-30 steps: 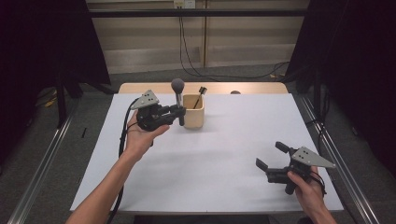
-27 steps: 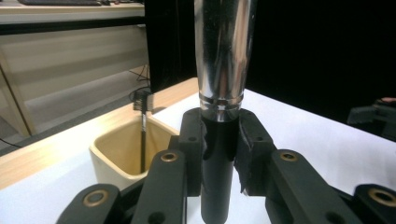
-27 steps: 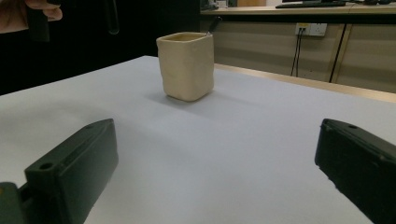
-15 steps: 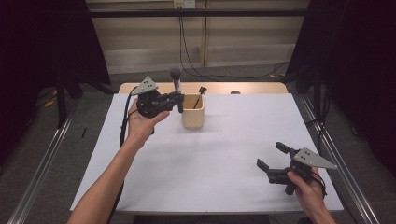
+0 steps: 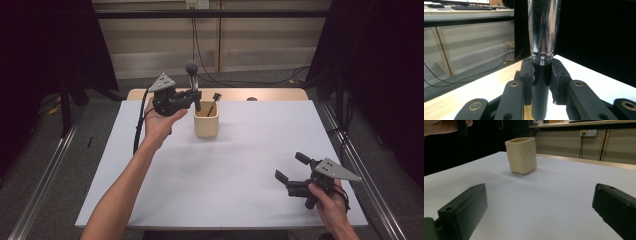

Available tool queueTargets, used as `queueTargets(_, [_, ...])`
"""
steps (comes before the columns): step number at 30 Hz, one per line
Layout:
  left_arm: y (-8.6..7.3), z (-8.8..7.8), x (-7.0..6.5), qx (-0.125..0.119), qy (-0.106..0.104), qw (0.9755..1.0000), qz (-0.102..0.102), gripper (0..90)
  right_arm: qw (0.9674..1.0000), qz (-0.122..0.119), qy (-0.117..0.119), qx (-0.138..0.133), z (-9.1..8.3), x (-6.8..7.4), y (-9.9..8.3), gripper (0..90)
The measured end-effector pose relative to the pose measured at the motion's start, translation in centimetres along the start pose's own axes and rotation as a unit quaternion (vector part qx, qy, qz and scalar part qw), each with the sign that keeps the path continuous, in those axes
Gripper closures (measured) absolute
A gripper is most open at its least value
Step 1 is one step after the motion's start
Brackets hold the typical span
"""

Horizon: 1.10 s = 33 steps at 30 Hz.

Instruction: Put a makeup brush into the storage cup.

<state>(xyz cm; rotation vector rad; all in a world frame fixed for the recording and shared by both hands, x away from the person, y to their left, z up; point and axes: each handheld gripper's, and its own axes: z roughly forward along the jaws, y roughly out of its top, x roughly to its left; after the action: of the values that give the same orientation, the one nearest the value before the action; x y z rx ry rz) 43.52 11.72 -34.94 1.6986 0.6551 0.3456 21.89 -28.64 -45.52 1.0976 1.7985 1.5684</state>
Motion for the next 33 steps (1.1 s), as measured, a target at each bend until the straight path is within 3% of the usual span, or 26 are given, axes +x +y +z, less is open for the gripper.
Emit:
queueTargets(11, [-1.1,1.6,1.0,-0.001,0.016,0.9998,-0.012,74.7,1.0,0.003,0.0,-0.001,0.0,0.1,0.0,0.0])
queueTargets(17, [-1.7,2.2,1.1,0.011,0.02,0.9997,-0.001,74.7,1.0,0.004,0.0,-0.001,-0.1,0.1,0.0,0.0])
queueTargets(29, [-2.6,3.2,0.5,0.02,0.007,0.9997,0.007,74.7,1.0,0.004,0.004,0.0,0.0,0.1,0.0,0.0])
queueTargets(33, [-3.2,3.4,0.7,0.028,0.015,0.9995,0.005,74.7,1.0,0.003,0.005,0.0,0.0,0.2,0.0,0.0])
